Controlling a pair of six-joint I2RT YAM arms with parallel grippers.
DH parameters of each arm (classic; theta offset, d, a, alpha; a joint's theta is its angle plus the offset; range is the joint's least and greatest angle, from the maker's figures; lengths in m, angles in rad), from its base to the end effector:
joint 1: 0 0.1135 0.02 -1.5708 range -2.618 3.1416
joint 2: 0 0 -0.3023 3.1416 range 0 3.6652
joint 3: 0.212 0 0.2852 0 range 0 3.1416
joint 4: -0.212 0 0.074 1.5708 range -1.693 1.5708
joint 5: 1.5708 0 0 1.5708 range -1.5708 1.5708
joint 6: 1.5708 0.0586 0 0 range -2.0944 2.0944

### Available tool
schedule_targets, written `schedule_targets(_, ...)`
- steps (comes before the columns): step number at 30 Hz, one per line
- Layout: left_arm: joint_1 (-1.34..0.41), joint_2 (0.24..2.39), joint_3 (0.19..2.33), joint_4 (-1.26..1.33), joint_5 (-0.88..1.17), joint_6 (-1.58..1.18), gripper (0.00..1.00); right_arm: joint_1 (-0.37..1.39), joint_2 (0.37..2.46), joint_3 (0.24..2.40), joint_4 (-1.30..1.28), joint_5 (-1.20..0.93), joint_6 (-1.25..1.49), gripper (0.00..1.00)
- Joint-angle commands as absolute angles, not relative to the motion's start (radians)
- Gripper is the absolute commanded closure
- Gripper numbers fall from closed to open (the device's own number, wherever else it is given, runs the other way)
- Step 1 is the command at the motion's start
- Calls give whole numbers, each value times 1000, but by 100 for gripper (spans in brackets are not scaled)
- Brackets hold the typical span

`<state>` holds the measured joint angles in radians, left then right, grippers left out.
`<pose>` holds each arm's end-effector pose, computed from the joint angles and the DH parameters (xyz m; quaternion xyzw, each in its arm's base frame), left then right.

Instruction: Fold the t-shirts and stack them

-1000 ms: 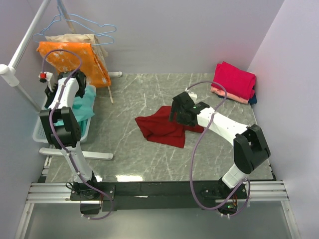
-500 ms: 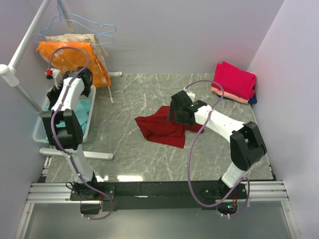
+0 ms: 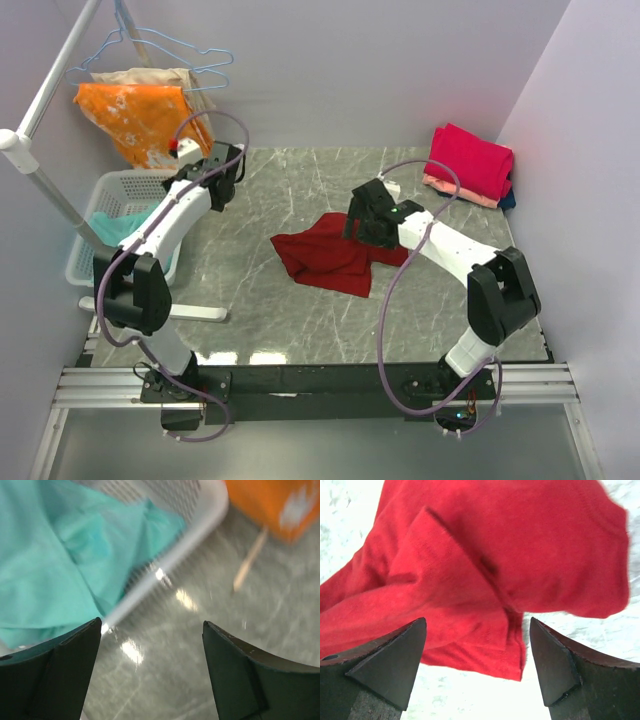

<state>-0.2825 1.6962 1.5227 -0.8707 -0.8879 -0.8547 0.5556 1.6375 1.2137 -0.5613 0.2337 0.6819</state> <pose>0.3954 -0.0675 0.3285 -0.3533 0.8050 0.2229 0.4214 0.3397 0.1949 0.2460 0.0936 0.9469 0.0754 0.2983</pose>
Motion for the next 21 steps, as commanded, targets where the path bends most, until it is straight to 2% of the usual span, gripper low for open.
schedule_targets(1,-296,1603,1416,-692,-552,-689,14,512,1557,1180,-528,229,680,11)
schedule_targets(6,-372,1540,1324,-615,-404,-606,23,468,1565,1141,-492,132,641,13)
schedule_targets(9,-419,1529,1309,-611,-382,-588,23,456,1592,1141,-474,86,611,17)
schedule_targets(13,-445,1522,1284,-578,-267,-569,24,453,1632,1164,-446,64,580,28)
schedule_targets(20,-494,1506,1233,-523,-132,-565,24,436,1735,1239,-405,28,549,31)
schedule_targets(21,-508,1503,1232,-523,-127,-565,25,436,1753,1247,-400,23,545,40)
